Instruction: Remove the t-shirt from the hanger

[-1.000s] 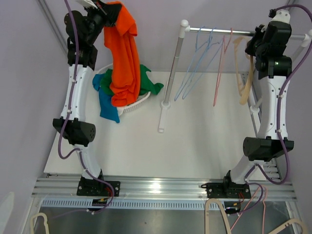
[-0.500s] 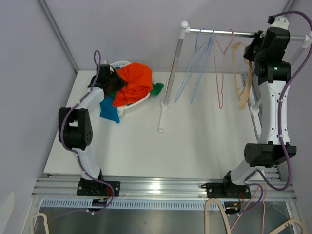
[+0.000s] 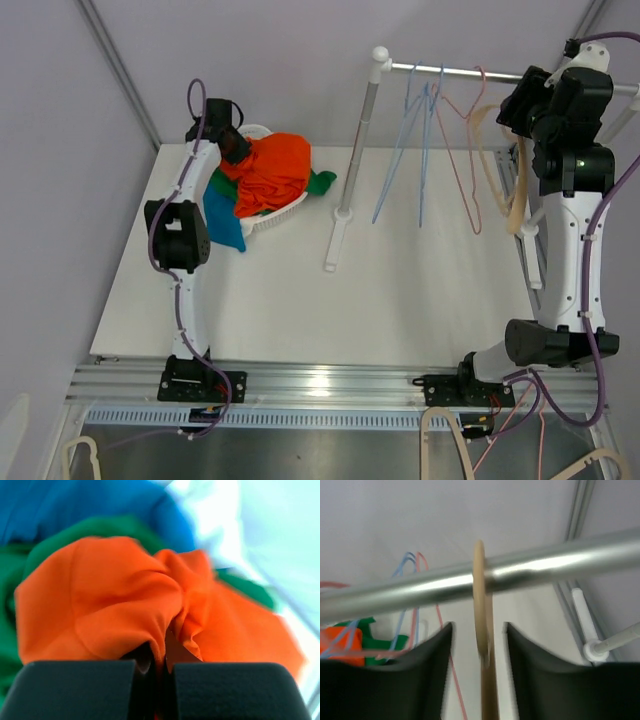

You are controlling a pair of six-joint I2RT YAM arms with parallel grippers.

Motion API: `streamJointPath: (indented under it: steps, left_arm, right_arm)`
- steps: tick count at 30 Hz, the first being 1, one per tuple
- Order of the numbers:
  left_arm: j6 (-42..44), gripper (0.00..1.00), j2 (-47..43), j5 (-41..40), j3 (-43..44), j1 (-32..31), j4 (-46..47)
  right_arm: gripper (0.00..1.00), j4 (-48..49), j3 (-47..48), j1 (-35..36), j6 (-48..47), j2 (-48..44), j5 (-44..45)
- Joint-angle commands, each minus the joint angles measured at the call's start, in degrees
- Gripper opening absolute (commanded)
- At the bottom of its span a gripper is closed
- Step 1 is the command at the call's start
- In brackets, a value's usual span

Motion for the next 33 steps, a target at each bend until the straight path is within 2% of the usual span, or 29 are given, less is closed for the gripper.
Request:
streamJointPath:
  steps: [1, 2, 4, 7, 19, 21, 22, 23, 26, 31, 33]
  left_arm:
    - [0.9, 0.01, 2.4, -1.5, 0.5, 0.6, -10.8]
    - [1.4, 0.00, 0.2, -1.0, -2.8, 0.6, -6.8]
    - [1.6, 0.01, -2.3, -1.1, -5.4, 0.6, -3.3]
    - [2.5, 0.01, -6.2, -2.9, -8.9, 0.6, -1.0]
    - [4.0, 0.01, -7.9, -2.0, -5.3, 0.6, -3.6]
    - [4.5, 0.17, -8.0, -2.2, -4.7, 0.6, -3.9]
    - [4.8, 0.29, -8.1, -2.6, -4.6, 0.6, -4.3]
    - [4.8, 0.53, -8.3, -3.6, -4.4, 0.6, -4.7]
    - [4.5, 0.85, -9.1, -5.4, -4.5, 0.6, -6.5]
    - [4.4, 0.88, -12.4, -7.0, -4.4, 0.6, -10.0]
    - [3.9, 0.93, -14.8, -8.8, -4.1, 0.5, -14.4]
  right_arm:
    - [0.62, 0.7, 0.5, 0.9, 0.4, -3.7, -0.5]
    - [0.84, 0.8, 0.3, 1.1, 0.2, -4.0, -0.1]
    - [0.98, 0.7, 0.2, 1.3, 0.3, -4.5, 1.1]
    - [1.00, -0.2, 0.8, 1.4, 0.1, -5.4, 2.5]
    - [0.99, -1.8, 0.3, 1.5, -0.2, -7.8, 3.9]
    - [0.99, -1.5, 0.0, 1.5, 0.0, -9.0, 4.1]
    - [0.99, -1.5, 0.0, 1.5, 0.1, -9.4, 4.3]
    - [1.00, -1.8, 0.0, 1.5, 0.0, -9.8, 4.3]
    - [0.99, -2.7, -0.1, 1.5, -0.1, -11.1, 4.8]
    - [1.00, -2.6, -2.8, 1.5, 1.0, -14.7, 4.3]
    - [1.00, -2.3, -4.3, 1.6, 1.3, -15.8, 3.6]
